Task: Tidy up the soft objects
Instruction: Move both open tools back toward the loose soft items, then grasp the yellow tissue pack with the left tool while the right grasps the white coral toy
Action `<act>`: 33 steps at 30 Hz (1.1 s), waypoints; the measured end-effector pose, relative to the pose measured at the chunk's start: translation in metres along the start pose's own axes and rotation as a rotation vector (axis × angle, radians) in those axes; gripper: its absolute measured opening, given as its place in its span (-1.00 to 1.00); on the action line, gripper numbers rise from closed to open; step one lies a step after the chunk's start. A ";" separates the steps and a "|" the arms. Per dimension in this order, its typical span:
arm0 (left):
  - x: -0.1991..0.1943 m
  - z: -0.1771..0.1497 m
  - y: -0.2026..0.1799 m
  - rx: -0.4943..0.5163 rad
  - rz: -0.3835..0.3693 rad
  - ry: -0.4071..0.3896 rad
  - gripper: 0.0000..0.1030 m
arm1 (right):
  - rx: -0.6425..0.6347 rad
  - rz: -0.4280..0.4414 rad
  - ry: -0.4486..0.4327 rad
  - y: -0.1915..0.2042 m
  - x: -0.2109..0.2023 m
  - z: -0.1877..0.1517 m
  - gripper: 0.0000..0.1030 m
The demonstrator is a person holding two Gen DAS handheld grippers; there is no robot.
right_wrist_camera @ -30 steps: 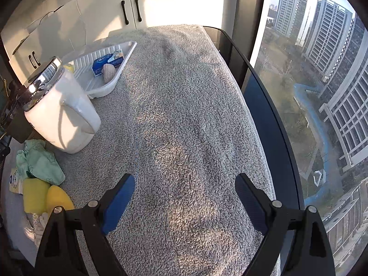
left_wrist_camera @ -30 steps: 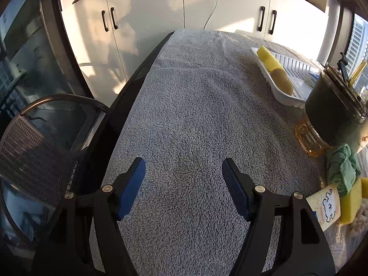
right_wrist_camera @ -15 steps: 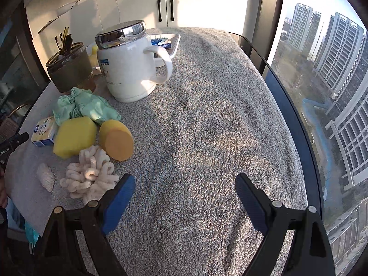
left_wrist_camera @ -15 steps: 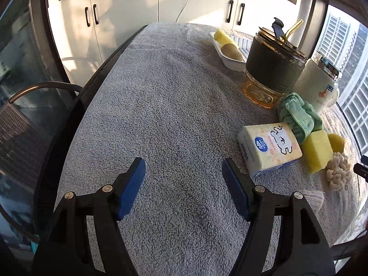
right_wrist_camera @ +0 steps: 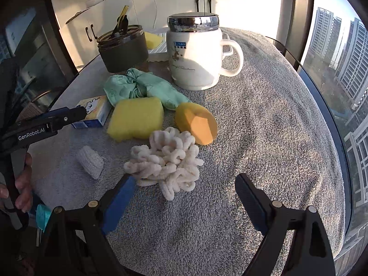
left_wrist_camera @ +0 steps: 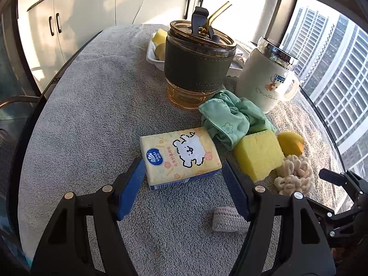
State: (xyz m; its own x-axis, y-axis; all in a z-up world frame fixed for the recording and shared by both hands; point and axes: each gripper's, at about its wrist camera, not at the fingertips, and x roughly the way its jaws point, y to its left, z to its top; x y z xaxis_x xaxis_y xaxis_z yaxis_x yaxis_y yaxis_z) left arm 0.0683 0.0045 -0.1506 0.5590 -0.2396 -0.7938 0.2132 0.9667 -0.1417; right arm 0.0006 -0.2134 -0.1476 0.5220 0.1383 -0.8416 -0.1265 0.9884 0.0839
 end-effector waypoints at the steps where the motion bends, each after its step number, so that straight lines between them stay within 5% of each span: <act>1: 0.002 0.001 -0.004 0.002 0.013 0.002 0.32 | 0.003 0.004 0.002 0.001 0.002 0.001 0.76; 5: 0.009 0.007 -0.009 0.011 0.036 0.004 0.50 | 0.014 0.027 0.013 0.006 0.012 0.003 0.76; 14: 0.029 0.017 -0.016 0.028 0.162 0.014 0.51 | 0.033 0.031 0.015 0.009 0.025 0.006 0.76; 20: 0.044 0.016 -0.006 -0.022 0.126 0.059 0.51 | 0.058 0.051 0.003 0.008 0.032 0.011 0.76; 25: 0.043 0.010 -0.009 -0.001 0.131 0.014 0.49 | 0.020 0.012 -0.007 0.016 0.036 0.015 0.67; 33: 0.036 0.005 -0.007 -0.021 0.103 -0.012 0.42 | -0.035 -0.009 -0.024 0.025 0.033 0.009 0.04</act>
State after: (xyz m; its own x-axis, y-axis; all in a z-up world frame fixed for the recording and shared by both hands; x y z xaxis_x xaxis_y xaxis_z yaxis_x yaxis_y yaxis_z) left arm 0.0906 -0.0116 -0.1752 0.5867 -0.1397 -0.7977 0.1368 0.9879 -0.0724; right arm 0.0221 -0.1837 -0.1682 0.5434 0.1315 -0.8291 -0.1509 0.9869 0.0576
